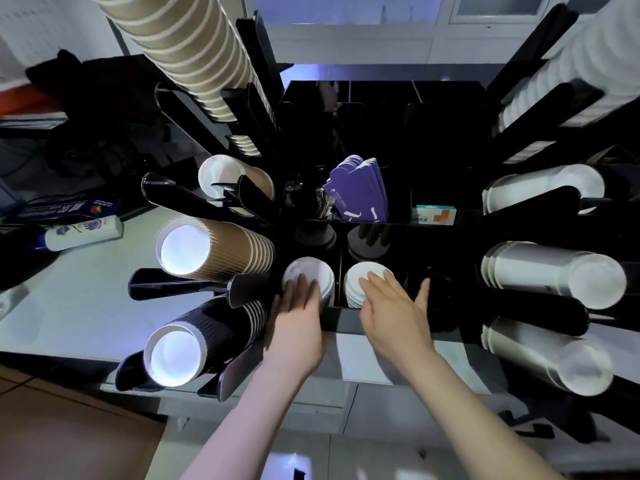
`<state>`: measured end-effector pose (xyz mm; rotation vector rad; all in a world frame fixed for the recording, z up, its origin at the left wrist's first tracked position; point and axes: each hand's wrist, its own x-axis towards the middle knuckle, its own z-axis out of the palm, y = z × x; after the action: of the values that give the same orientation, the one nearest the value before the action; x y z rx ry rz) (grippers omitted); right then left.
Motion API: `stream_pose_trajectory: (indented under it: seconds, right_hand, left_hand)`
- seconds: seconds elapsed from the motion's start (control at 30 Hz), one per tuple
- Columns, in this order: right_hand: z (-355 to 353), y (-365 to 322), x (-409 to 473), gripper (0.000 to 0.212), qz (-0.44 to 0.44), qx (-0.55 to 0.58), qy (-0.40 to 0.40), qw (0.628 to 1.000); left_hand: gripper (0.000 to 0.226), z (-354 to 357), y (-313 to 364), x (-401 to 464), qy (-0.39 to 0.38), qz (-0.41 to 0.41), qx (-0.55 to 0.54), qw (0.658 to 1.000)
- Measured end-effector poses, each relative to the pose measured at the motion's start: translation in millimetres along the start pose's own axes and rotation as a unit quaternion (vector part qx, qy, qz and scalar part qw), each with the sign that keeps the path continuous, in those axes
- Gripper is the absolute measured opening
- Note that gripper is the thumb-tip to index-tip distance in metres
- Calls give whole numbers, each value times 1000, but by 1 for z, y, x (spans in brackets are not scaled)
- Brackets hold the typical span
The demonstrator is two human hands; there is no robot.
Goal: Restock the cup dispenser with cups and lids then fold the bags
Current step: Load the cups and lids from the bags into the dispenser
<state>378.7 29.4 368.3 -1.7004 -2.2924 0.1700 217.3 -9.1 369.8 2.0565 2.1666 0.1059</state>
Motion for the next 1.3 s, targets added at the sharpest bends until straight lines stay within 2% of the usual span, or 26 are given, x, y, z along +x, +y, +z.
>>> stream_pose_trajectory:
  seconds: [0.27, 0.43, 0.53, 0.77, 0.97, 1.1, 1.3]
  right_hand:
    - [5, 9, -4, 49, -23, -19, -40, 999]
    - [10, 17, -10, 59, -55, -37, -39, 997]
    - [9, 18, -11, 66, -68, -36, -40, 996]
    - [-17, 13, -35, 57, -104, 63, -6, 993]
    - [-68, 9, -67, 47, -94, 180, 13, 979]
    - [-107, 0, -82, 43, -93, 202, 70, 972]
    - [-149, 1, -107, 41, -105, 190, 107, 970]
  left_hand:
    - [84, -4, 7, -1, -9, -17, 6, 1000]
    - [79, -10, 14, -8, 29, -19, -40, 999]
    - [84, -11, 24, -23, 56, -7, -37, 998]
    - [82, -7, 45, -59, 92, 19, -78, 993]
    - [79, -36, 67, -76, 144, 46, -109, 983]
    - [76, -60, 74, -95, 168, 89, -109, 976]
    - [75, -93, 77, -114, 204, 123, -80, 968]
